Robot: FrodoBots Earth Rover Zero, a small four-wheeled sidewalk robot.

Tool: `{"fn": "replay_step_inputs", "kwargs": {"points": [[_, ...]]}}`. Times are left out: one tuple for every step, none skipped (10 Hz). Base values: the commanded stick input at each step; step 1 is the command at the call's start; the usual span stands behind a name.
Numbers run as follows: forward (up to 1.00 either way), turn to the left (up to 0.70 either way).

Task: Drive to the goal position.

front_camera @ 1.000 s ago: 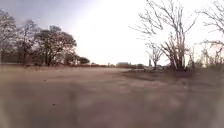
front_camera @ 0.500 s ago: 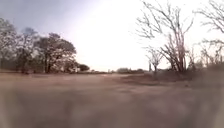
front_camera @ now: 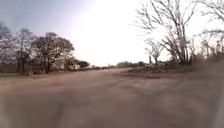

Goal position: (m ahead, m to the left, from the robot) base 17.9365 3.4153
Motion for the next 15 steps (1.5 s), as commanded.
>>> {"fn": "replay_step_inputs", "kwargs": {"points": [[0.69, 0.00], [0.69, 0.00], [0.69, 0.00], [0.69, 0.00], [0.69, 0.00], [0.69, 0.00], [0.69, 0.00], [0.69, 0.00], [0.69, 0.00], [0.69, 0.00], [0.69, 0.00], [0.69, 0.00], [0.69, 0.00], [0.69, 0.00], [0.69, 0.00]]}}
